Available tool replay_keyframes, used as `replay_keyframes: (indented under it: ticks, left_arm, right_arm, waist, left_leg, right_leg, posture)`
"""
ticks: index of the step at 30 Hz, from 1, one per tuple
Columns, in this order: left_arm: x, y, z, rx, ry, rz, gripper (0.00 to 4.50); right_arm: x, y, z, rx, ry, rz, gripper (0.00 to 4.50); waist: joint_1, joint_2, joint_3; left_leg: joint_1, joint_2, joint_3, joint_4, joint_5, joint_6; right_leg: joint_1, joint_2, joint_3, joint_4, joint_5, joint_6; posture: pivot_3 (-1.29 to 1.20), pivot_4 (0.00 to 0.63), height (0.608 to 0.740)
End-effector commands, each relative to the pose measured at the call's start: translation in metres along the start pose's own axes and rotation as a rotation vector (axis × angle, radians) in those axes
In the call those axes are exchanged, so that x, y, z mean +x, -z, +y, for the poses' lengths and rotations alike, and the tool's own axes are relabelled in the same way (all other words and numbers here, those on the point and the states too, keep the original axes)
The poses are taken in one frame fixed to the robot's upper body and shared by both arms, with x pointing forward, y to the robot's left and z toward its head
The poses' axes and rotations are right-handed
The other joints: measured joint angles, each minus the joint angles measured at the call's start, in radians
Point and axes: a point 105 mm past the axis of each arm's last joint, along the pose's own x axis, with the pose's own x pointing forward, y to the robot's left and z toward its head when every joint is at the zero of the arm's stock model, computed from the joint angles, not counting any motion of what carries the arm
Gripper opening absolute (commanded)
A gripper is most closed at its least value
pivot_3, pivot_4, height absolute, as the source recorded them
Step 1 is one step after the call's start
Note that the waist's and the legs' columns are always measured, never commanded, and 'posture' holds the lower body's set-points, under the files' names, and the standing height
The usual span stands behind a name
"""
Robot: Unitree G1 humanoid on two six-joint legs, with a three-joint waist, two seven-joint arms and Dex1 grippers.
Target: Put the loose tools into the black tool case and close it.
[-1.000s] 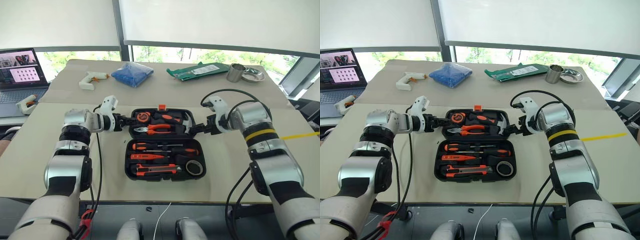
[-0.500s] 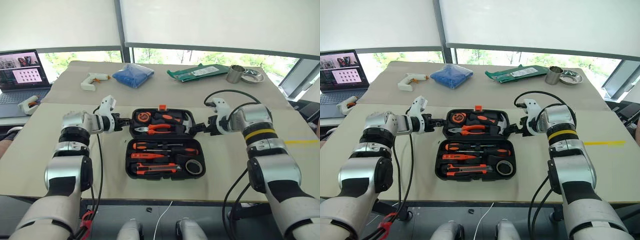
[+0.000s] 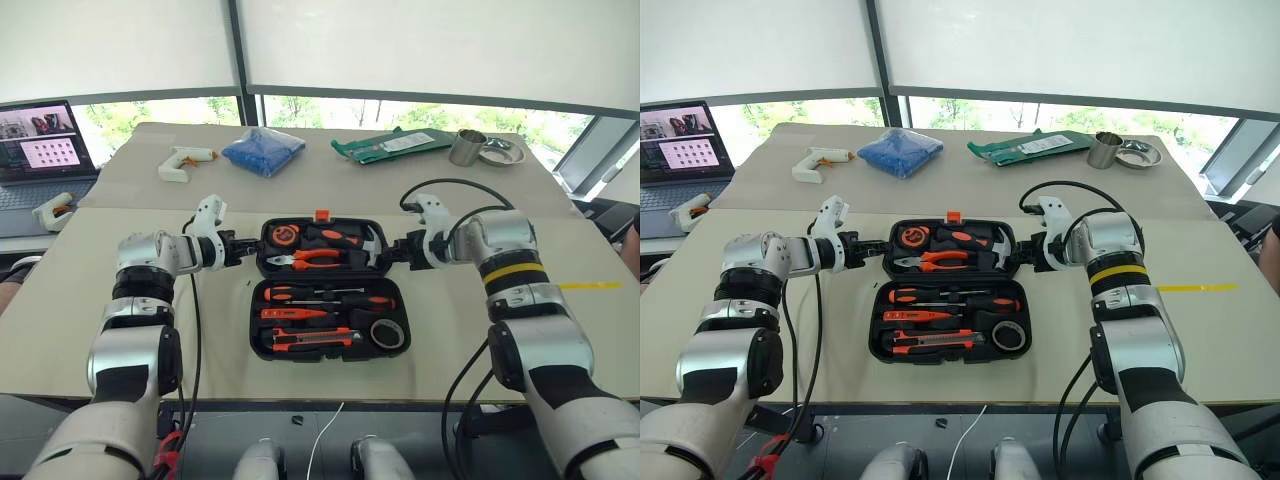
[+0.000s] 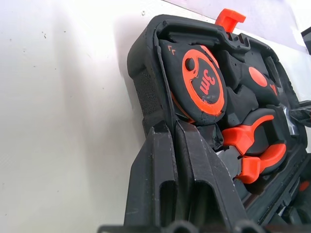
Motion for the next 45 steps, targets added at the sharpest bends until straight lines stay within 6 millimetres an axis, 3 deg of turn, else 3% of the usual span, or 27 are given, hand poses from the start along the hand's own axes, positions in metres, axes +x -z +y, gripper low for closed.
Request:
replay_keyframes:
  ticks: [1, 4, 7, 10, 12, 14, 16, 19, 22, 25, 28, 29, 31, 35, 38, 41, 45]
  left_arm:
    - [-0.004, 0.003, 0.008, 0.002, -0.03, 0.004, 0.0]
    - [-0.005, 0.002, 0.006, -0.017, -0.014, -0.014, 0.0]
    - [-0.008, -0.003, 0.0, -0.036, 0.037, -0.043, 0.0]
    - [-0.017, -0.02, -0.01, 0.0, 0.122, -0.157, 0.0]
    - [-0.027, -0.029, -0.02, 0.239, 0.175, -0.296, 0.0]
    - [-0.035, -0.017, -0.029, 0.445, 0.204, -0.344, 0.0]
    - [-0.04, -0.005, -0.029, 0.515, 0.197, -0.372, 0.0]
    - [-0.055, 0.014, -0.029, 0.772, 0.139, -0.521, 0.0]
    - [-0.066, 0.028, -0.022, 0.914, 0.054, -0.585, 0.0]
    - [-0.072, 0.051, -0.01, 1.128, -0.027, -0.53, 0.0]
    - [-0.078, 0.077, -0.01, 1.203, 0.049, -0.465, 0.0]
    - [-0.08, 0.081, -0.01, 1.177, 0.067, -0.46, 0.55]
    - [-0.087, 0.089, -0.002, 1.198, 0.055, -0.404, 0.94]
    - [-0.114, 0.064, 0.034, 1.032, -0.115, -0.422, 2.26]
    - [-0.12, 0.058, 0.041, 0.987, -0.083, -0.381, 2.37]
    - [-0.112, 0.053, 0.043, 0.979, -0.047, -0.308, 2.37]
    - [-0.085, 0.034, 0.023, 0.962, 0.056, -0.325, 1.42]
  right_arm:
    - [-0.009, -0.002, -0.016, -0.006, 0.089, 0.005, 0.05]
    - [-0.006, -0.003, -0.016, 0.039, 0.066, -0.041, 0.05]
    - [-0.011, -0.027, -0.006, 0.029, -0.035, -0.237, 0.05]
    - [-0.031, -0.051, 0.004, -0.109, -0.103, -0.45, 0.05]
    - [-0.048, -0.055, 0.008, -0.324, -0.073, -0.558, 0.05]
    - [-0.06, -0.045, 0.015, -0.611, -0.028, -0.62, 0.05]
    - [-0.066, -0.034, 0.018, -0.763, -0.003, -0.651, 0.05]
    - [-0.074, -0.006, 0.006, -0.96, 0.122, -0.699, 0.05]
    - [-0.078, 0.021, 0.005, -1.205, 0.207, -0.721, 0.05]
    - [-0.075, 0.054, -0.002, -1.495, 0.275, -0.638, 0.05]
    - [-0.072, 0.078, -0.018, -1.5, 0.334, -0.596, 0.05]
    - [-0.071, 0.086, -0.021, -1.49, 0.325, -0.584, 0.62]
    - [-0.07, 0.104, -0.028, -1.473, 0.311, -0.538, 1.01]
    - [-0.092, 0.108, -0.041, -1.41, 0.365, -0.526, 2.35]
    - [-0.103, 0.115, -0.045, -1.319, 0.339, -0.504, 3.32]
    - [-0.11, 0.133, -0.035, -1.117, 0.185, -0.488, 2.73]
    - [-0.121, 0.152, 0.002, -0.963, -0.07, -0.449, 1.49]
  waist:
    - [0.0, 0.0, 0.0]
    - [0.0, 0.0, 0.0]
    - [-0.003, 0.0, 0.0]
    - [-0.008, 0.0, 0.0]
    - [-0.008, 0.0, 0.0]
    - [-0.005, 0.001, 0.001]
    - [0.0, 0.001, 0.0]
    - [0.014, 0.001, 0.0]
    - [0.017, 0.001, 0.0]
    - [0.016, 0.001, 0.0]
    - [0.01, 0.001, 0.0]
    - [0.01, 0.001, 0.0]
    - [0.009, 0.001, 0.0]
    - [0.016, 0.0, 0.0]
    - [0.015, 0.0, 0.0]
    - [0.018, -0.001, 0.0]
    - [0.023, -0.001, 0.0]
  left_leg:
    - [0.0, 0.0, 0.0, 0.0, 0.0, 0.0]
    - [0.001, 0.0, 0.0, 0.0, 0.001, -0.001]
    - [0.0, 0.0, -0.001, 0.0, 0.001, -0.001]
    - [0.0, 0.0, -0.001, 0.0, 0.001, -0.001]
    - [-0.001, 0.0, -0.002, -0.001, 0.002, -0.002]
    - [-0.003, 0.0, -0.001, -0.002, 0.002, -0.002]
    - [-0.004, 0.0, -0.001, -0.002, 0.002, -0.002]
    - [-0.003, 0.0, 0.001, -0.002, 0.001, -0.001]
    - [-0.001, 0.001, 0.002, -0.002, 0.0, 0.001]
    - [0.003, 0.0, 0.004, -0.001, 0.0, 0.001]
    - [0.015, 0.001, 0.007, -0.002, 0.001, 0.001]
    - [0.019, 0.002, 0.008, -0.002, 0.001, 0.0]
    - [0.022, 0.003, 0.008, -0.001, 0.004, 0.0]
    - [0.024, 0.004, 0.009, -0.001, 0.007, 0.0]
    - [0.024, 0.004, 0.009, -0.001, 0.009, -0.001]
    - [0.025, 0.004, 0.008, -0.001, 0.009, -0.001]
    - [0.023, 0.004, 0.007, -0.002, 0.009, -0.001]
  right_leg:
    - [0.0, 0.0, 0.0, 0.0, 0.0, 0.0]
    - [0.0, 0.0, 0.0, 0.0, 0.001, 0.0]
    - [0.0, 0.0, 0.0, 0.0, 0.001, 0.0]
    - [0.0, 0.0, 0.0, 0.0, 0.002, 0.0]
    - [-0.001, 0.0, 0.0, 0.0, 0.002, 0.0]
    - [-0.003, 0.0, 0.0, -0.001, 0.002, 0.0]
    - [-0.005, 0.0, 0.0, -0.001, 0.002, 0.0]
    - [-0.003, -0.001, 0.0, -0.003, 0.002, 0.0]
    - [-0.001, -0.001, 0.001, -0.006, 0.002, 0.0]
    - [0.001, -0.002, 0.003, -0.008, 0.002, 0.0]
    - [0.009, 0.0, 0.005, -0.007, 0.001, -0.002]
    - [0.013, 0.0, 0.005, -0.006, 0.0, -0.002]
    - [0.015, 0.0, 0.005, -0.006, -0.002, -0.001]
    - [0.016, -0.001, 0.006, -0.005, -0.003, -0.003]
    - [0.015, 0.0, 0.006, -0.003, -0.002, -0.003]
    - [0.017, 0.0, 0.006, -0.003, -0.002, -0.002]
    - [0.017, 0.001, 0.006, -0.004, -0.001, 0.0]
  posture:
    - [0.0, 0.15, 0.74]
    - [0.0, 0.15, 0.74]
    - [0.0, 0.15, 0.74]
    - [0.0, 0.15, 0.74]
    - [0.0, 0.15, 0.74]
    - [0.0, 0.15, 0.74]
    - [0.0, 0.15, 0.74]
    - [0.0, 0.15, 0.74]
    - [0.0, 0.15, 0.74]
    - [0.0, 0.15, 0.74]
    - [0.0, 0.15, 0.74]
    - [0.0, 0.15, 0.74]
    - [0.0, 0.15, 0.74]
    - [0.0, 0.15, 0.74]
    - [0.0, 0.15, 0.74]
    - [0.0, 0.15, 0.74]
    - [0.0, 0.15, 0.74]
